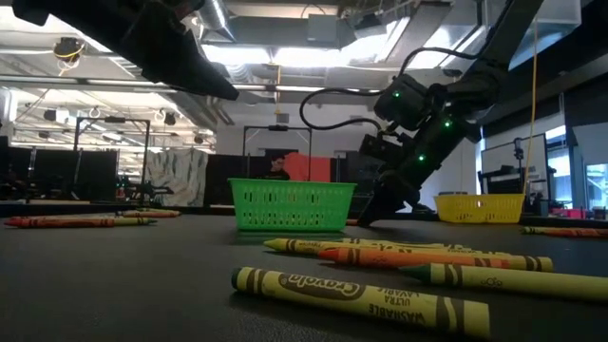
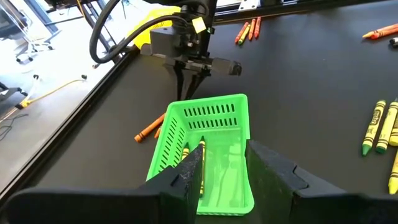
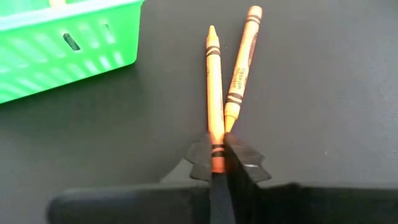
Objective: Sort crayons
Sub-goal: Put the orange crayon into the black bin
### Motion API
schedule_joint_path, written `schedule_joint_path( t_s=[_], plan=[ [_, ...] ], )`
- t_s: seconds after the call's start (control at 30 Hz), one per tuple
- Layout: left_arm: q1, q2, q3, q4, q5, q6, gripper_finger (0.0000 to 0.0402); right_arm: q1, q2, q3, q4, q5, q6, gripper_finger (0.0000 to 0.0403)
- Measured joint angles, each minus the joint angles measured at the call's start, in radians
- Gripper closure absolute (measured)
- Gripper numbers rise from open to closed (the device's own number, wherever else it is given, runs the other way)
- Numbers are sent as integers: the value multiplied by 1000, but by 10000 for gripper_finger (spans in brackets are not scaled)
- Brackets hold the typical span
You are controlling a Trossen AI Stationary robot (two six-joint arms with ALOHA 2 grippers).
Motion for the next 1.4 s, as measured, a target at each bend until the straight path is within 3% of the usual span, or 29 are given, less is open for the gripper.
schedule_joint_path(
  t_s=[0.47, 0.67, 0.97, 1.17, 1.4],
  plan=[
    [0, 0, 0, 0, 0, 0, 295, 24, -52, 9, -52, 41, -1, 397],
    [0, 0, 0, 0, 0, 0, 295, 75, -148, 10, -126, 196, 17, 396],
    [0, 0, 0, 0, 0, 0, 295, 162, -287, 10, -167, 310, 41, 400],
    [0, 0, 0, 0, -3, 27, 295, 235, -319, 11, -40, 304, 4, 402],
    [0, 0, 0, 3, 19, -16, 295, 319, -321, 12, 197, 192, -67, 401]
  ],
)
